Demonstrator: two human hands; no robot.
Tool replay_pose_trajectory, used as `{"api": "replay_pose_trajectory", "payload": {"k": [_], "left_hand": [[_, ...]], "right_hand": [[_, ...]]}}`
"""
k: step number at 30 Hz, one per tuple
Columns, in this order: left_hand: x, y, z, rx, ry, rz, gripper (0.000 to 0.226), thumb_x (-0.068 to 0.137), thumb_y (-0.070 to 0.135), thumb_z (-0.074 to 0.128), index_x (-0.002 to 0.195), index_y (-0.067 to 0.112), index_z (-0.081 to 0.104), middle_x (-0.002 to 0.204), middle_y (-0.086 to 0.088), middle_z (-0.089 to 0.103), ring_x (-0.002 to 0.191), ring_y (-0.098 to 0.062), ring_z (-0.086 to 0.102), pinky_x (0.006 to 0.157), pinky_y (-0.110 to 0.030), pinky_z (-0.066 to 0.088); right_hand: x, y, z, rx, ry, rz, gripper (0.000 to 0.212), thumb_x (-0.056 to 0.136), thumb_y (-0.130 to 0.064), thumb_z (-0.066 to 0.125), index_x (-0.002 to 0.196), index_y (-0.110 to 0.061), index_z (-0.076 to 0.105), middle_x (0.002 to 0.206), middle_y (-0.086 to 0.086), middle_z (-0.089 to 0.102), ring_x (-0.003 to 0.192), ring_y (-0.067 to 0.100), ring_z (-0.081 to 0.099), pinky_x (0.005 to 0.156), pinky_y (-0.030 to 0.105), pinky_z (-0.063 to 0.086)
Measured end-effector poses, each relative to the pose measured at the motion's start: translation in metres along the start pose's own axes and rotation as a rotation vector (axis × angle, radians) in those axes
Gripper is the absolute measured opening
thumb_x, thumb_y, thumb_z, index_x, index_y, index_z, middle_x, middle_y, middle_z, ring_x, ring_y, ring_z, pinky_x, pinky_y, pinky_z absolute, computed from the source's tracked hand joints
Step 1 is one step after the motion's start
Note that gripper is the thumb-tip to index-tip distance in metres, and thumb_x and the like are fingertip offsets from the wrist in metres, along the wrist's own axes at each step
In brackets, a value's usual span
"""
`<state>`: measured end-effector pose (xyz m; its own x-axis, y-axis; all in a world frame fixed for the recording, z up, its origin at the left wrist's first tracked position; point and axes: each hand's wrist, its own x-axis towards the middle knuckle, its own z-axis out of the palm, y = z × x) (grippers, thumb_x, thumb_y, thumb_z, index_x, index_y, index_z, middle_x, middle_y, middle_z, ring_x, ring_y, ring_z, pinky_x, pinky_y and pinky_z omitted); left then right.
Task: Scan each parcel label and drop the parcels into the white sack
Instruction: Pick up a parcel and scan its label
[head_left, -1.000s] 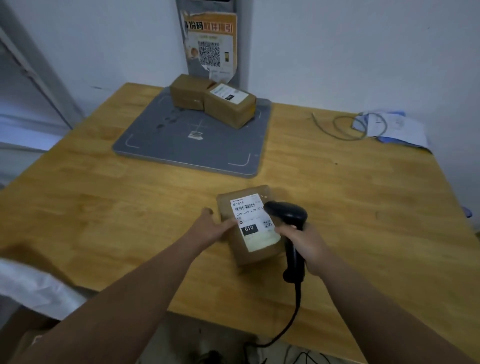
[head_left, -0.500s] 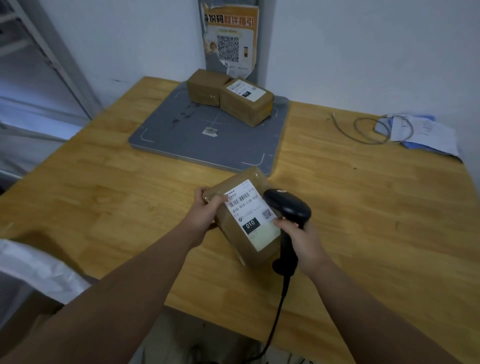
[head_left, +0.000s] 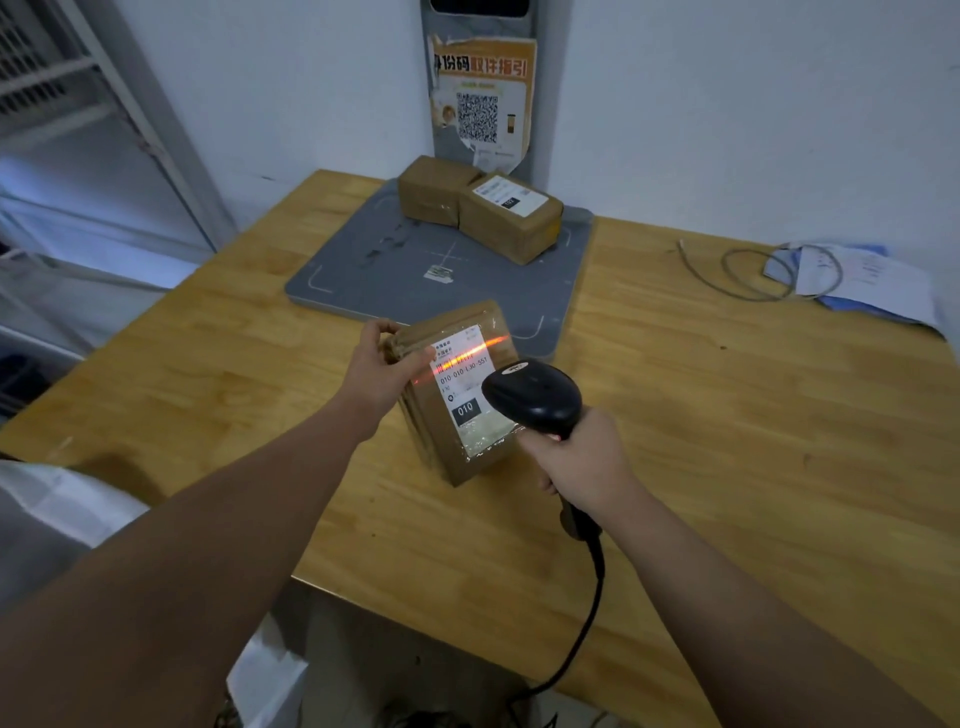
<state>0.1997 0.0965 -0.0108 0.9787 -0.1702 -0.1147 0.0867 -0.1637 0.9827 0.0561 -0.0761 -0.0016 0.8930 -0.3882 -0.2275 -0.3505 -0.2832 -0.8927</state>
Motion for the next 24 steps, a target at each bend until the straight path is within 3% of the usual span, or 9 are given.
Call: {"api": "replay_pose_trajectory", "payload": {"k": [11, 24], "left_hand": [[0.008, -0.006, -0.001, -0.001, -0.001, -0.026, 0.035, 0.087, 0.013, 0.070, 0.111, 0.014, 0.045, 0.094, 0.001, 0.066, 0.069, -0.011, 0.070, 0.058, -0.024, 0.057], [0.009, -0.013, 0.004, 0.010, 0.010, -0.020, 0.034, 0.088, 0.014, 0.069, 0.111, 0.017, 0.043, 0.096, 0.000, 0.064, 0.073, -0.010, 0.070, 0.059, -0.023, 0.056]], "right_hand": [[-0.003, -0.008, 0.000, -0.035, -0.039, 0.002, 0.011, 0.082, -0.014, 0.069, 0.074, -0.014, 0.061, 0.037, -0.010, 0.054, 0.036, 0.007, 0.056, 0.045, 0.021, 0.044], [-0.007, -0.003, -0.003, -0.025, -0.024, 0.012, 0.014, 0.080, -0.013, 0.067, 0.068, -0.015, 0.061, 0.036, -0.004, 0.053, 0.036, 0.011, 0.055, 0.046, 0.022, 0.048]]}}
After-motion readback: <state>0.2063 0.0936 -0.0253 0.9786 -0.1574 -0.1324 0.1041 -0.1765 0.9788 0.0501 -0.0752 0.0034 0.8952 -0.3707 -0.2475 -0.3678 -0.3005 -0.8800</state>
